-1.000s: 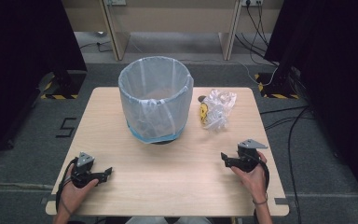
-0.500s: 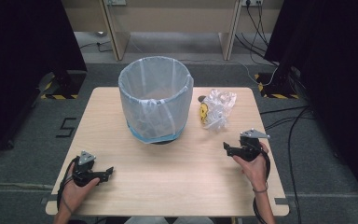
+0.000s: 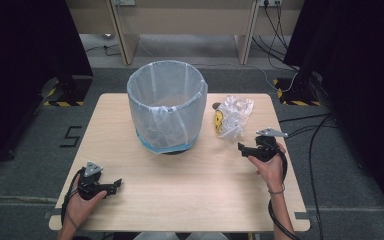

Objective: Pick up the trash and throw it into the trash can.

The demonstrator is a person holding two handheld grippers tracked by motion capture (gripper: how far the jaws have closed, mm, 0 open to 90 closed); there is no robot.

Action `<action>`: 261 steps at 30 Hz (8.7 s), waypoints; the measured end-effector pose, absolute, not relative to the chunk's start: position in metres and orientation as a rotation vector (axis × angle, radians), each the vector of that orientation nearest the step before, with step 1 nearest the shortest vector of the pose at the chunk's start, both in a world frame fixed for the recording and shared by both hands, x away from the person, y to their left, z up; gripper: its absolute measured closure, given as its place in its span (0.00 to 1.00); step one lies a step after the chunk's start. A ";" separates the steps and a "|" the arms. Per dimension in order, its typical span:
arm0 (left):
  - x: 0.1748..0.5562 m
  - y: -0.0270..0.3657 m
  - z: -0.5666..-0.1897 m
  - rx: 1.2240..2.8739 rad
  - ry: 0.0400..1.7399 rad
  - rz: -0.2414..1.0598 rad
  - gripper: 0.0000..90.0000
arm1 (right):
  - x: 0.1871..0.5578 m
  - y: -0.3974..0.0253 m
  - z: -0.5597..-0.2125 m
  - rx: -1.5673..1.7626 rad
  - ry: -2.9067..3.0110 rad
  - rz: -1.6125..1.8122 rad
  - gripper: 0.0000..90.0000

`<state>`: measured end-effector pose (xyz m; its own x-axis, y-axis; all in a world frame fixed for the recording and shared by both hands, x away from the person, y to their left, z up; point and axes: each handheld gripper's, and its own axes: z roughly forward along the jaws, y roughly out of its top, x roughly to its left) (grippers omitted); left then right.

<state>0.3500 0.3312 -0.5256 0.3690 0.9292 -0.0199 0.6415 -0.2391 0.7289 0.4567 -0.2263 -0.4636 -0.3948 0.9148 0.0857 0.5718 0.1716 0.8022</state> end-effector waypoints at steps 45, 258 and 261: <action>0.350 0.331 -0.526 1.973 1.355 0.561 0.07 | 0.565 -0.188 -0.472 1.509 2.043 1.014 0.28; 0.350 0.331 -0.526 1.974 1.355 0.561 0.07 | 0.508 -0.160 -0.291 1.036 2.081 1.283 0.53; 0.350 0.331 -0.525 1.976 1.355 0.558 0.07 | 0.507 -0.163 -0.294 1.041 2.077 1.289 0.52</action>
